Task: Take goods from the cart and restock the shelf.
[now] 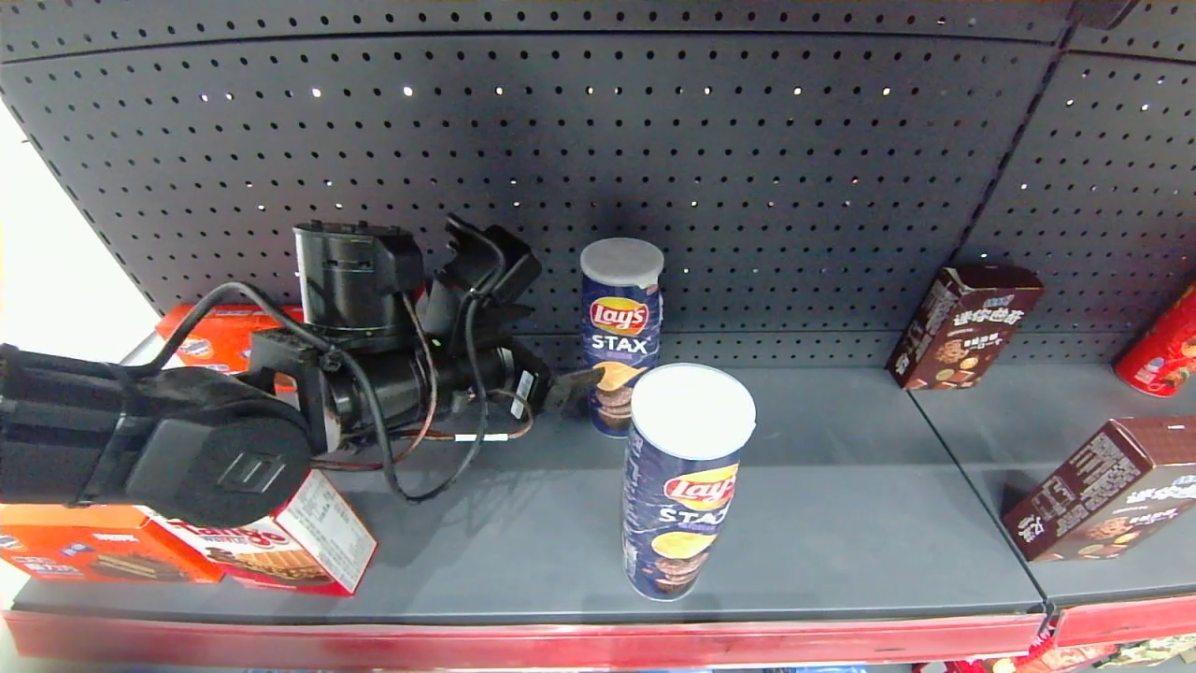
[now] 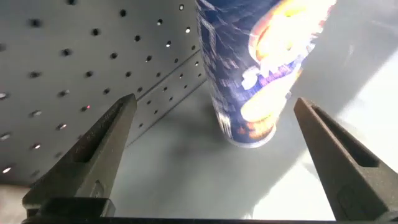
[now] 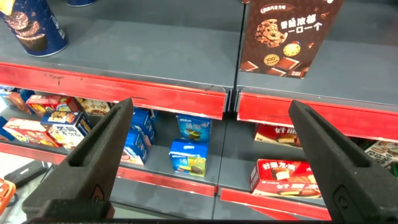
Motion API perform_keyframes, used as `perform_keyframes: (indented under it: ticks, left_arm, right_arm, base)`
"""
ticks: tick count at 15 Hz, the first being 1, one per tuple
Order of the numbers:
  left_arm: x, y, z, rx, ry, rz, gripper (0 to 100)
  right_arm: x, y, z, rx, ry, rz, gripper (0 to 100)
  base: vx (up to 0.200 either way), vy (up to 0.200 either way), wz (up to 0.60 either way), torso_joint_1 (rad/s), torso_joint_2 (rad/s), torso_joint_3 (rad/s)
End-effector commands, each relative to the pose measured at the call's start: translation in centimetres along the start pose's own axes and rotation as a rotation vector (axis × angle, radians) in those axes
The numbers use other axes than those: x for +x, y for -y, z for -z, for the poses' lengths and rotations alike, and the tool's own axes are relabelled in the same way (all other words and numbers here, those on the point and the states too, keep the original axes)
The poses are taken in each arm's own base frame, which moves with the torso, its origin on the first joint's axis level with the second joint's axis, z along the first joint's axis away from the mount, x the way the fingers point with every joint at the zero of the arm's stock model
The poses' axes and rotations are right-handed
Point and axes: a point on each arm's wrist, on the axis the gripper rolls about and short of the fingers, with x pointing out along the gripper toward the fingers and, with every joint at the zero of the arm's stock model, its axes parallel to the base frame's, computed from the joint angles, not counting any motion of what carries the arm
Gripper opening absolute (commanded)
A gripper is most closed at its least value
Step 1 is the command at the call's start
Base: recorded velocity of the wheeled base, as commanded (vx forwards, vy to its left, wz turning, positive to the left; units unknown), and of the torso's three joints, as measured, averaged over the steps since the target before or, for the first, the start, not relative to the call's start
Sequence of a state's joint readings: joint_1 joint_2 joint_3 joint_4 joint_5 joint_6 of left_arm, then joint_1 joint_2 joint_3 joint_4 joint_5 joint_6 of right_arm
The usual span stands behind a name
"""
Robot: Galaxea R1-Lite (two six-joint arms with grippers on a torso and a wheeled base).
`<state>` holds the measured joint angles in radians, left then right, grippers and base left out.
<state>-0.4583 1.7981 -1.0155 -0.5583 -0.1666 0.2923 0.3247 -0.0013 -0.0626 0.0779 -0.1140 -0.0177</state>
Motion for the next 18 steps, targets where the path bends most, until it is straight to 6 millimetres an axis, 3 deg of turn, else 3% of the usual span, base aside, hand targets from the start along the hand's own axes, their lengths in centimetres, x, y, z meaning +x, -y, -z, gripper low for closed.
perform_keyframes:
  ticks: [1,5,10,18]
  left_arm:
    - [-2.2,0.0,-0.7,0.005,0.022,-0.013,100]
    - [-2.5,-0.4,-0.2,0.029,-0.091,-0.197,100]
    - [1.2,-1.0,0.8,0.035,-0.138,-0.252,100]
    - [4.1,-1.3,1.3,0.026,-0.119,-0.259,100]
  right_arm:
    - [0.0,0.0,0.0,-0.001,-0.001,-0.001,100]
    - [0.0,0.0,0.0,-0.002,-0.001,-0.001,100]
    - [0.0,0.0,0.0,-0.001,-0.001,0.0,100]
    - [0.0,0.0,0.0,-0.001,-0.003,0.0,100]
  base:
    - [0.0,0.0,0.0,0.0,0.0,0.0]
    - [0.0,0.0,0.0,0.0,0.0,0.0]
    - [0.0,0.0,0.0,0.0,0.0,0.0]
    - [0.0,0.0,0.0,0.0,0.0,0.0]
